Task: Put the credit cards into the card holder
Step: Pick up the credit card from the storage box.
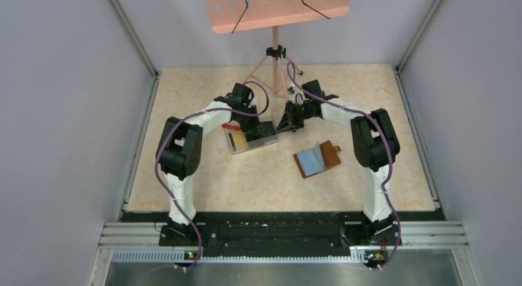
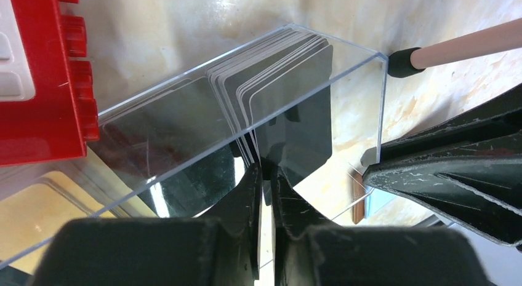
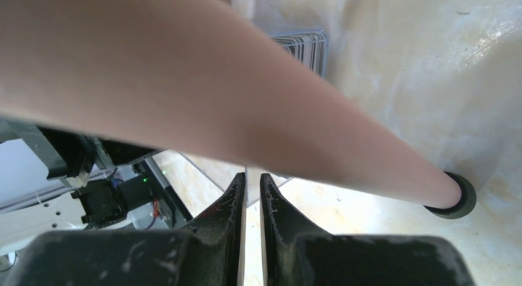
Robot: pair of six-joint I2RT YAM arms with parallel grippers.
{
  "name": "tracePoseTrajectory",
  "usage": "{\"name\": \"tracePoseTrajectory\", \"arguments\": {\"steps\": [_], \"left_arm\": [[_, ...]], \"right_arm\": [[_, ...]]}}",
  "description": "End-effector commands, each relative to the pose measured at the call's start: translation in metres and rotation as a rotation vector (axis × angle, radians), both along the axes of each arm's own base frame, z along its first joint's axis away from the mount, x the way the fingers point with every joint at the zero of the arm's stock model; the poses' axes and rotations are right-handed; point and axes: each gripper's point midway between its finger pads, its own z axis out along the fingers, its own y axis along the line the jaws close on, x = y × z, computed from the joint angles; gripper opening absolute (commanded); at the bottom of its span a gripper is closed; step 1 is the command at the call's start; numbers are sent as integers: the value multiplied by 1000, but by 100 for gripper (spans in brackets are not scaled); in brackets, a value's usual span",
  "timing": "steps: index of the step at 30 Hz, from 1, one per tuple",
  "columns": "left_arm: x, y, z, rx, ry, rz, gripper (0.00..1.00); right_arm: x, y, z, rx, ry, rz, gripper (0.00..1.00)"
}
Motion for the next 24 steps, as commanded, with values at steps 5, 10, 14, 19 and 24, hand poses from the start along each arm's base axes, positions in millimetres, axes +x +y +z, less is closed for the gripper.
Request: {"name": "tracePoseTrajectory", "arguments": {"steps": [5, 10, 14, 19, 24], "left_arm": [[6, 3, 6, 102, -54, -91, 21], [4, 2, 0, 128, -30, -137, 24], [2, 3, -6, 146, 4, -170, 24], [3, 1, 2, 141, -13, -180, 22], [8, -12, 26, 58, -66, -172, 20]], "right_arm": [[-19, 32, 32, 114, -15, 100, 6], [-22, 36, 36, 122, -13, 108, 6], [-22, 36, 36, 126, -10, 109, 7], [-23, 38, 38, 133, -8, 115, 7], [-24, 39, 43, 142, -14, 120, 7]]}}
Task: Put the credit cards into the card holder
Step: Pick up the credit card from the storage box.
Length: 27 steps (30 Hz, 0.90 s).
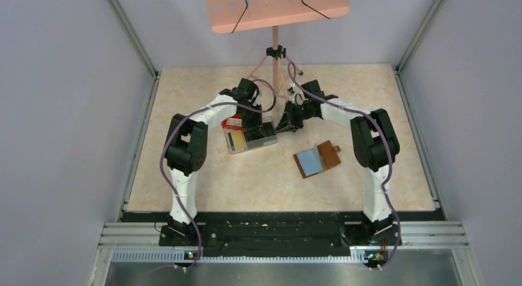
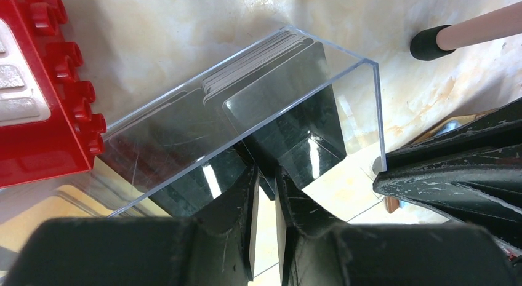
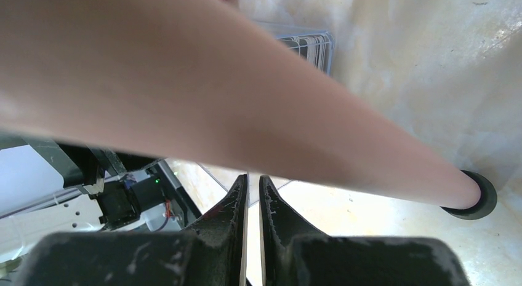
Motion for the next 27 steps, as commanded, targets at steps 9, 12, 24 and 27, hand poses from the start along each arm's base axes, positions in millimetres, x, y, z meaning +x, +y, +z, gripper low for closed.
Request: {"name": "tracePoseTrajectory", "arguments": {"steps": [9, 12, 24, 27], "left_arm": [[16, -35, 54, -229, -114, 11, 27], [16, -38, 53, -249, -105, 18, 29], [16, -40, 66, -304, -163, 24, 29], [19, -40, 67, -312, -186, 25, 29]], "right_arm": [[-17, 39, 54, 161, -77, 118, 14], [-18, 41, 55, 181, -63, 125, 14], [-20, 41, 54, 182, -60, 130, 15], [-20, 40, 52, 181, -55, 130, 15]]}}
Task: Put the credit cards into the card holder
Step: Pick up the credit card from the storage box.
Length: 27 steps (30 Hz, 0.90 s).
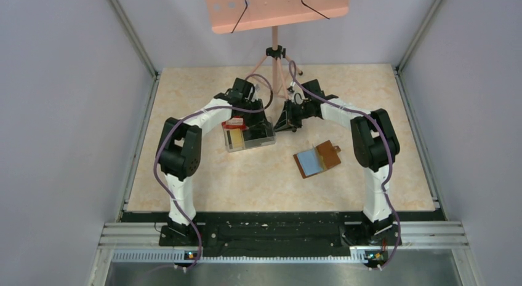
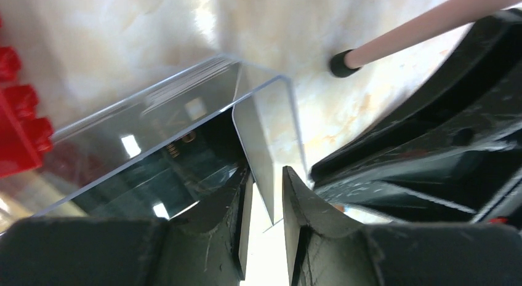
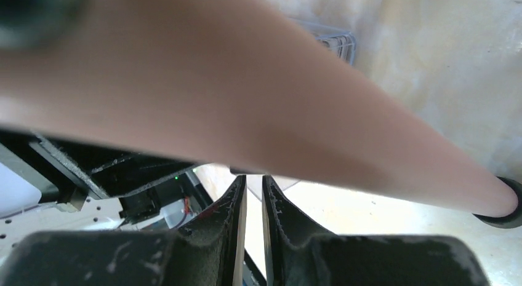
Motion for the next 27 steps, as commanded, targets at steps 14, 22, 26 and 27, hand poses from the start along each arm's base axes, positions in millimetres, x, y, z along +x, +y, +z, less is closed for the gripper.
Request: {"name": "tracePoseTrajectory", "arguments": {"steps": [14, 22, 26, 27], "left_arm": [[0, -10, -1, -10, -8, -22, 26], [3, -9, 12, -8, -45, -24, 0], [7, -3, 40, -2, -133, -14, 0], [8, -1, 49, -5, -159, -8, 0]], "right_arm": [[-17, 33, 49, 136, -106, 125, 17], [-11, 23, 55, 90, -148, 81, 35], [-5, 13, 63, 66, -190, 43, 55], [-4, 11, 67, 61, -206, 36, 60]]}}
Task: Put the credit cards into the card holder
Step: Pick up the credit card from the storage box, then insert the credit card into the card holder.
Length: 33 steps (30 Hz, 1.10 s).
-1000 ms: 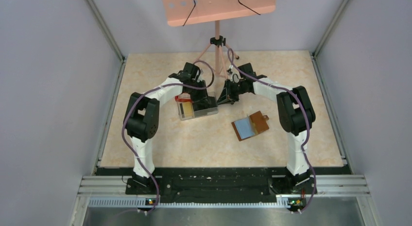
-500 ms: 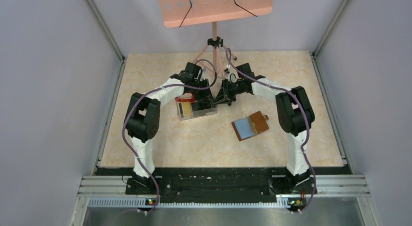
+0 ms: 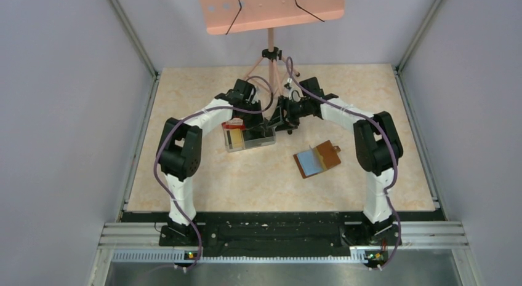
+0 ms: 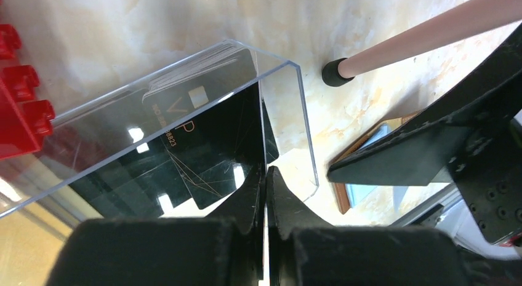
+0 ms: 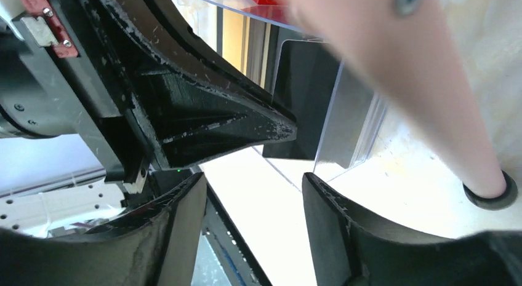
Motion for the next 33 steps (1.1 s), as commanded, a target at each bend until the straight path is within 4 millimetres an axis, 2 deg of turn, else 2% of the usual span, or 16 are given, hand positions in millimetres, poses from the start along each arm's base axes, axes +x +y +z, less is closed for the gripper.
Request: {"name": "tracePoseTrajectory", "arguments": {"steps": [1, 5, 11, 15, 16, 19, 22, 27, 30, 33], "left_arm": [[11, 4, 59, -14, -188, 2, 0], [3, 4, 90, -58, -263, -24, 0], [-29, -3, 129, -229, -338, -65, 0], [-54, -21, 155, -458, -347, -89, 0], [-59, -25, 162, -520, -349, -103, 0], [-77, -39, 180, -688, -336, -155, 0], [-91, -49, 191, -766, -346, -192, 0], [-114, -67, 200, -793, -350, -249, 0], [-122, -72, 195, -796, -336, -245, 0], [-129, -76, 188, -796, -317, -239, 0]], "right_arm": [[4, -4, 48, 15, -169, -14, 65], [7, -19, 64, 3, -221, -57, 76], [-3, -55, 92, 57, -256, -91, 78], [-27, -71, 111, 190, -241, -79, 77], [-35, -74, 111, 223, -231, -76, 77], [-55, -76, 125, 313, -245, -40, 74], [-72, -77, 134, 375, -252, -29, 69], [-88, -77, 140, 463, -228, -29, 53], [-95, -78, 145, 483, -228, -21, 37], [-100, -79, 147, 487, -235, -22, 30]]}}
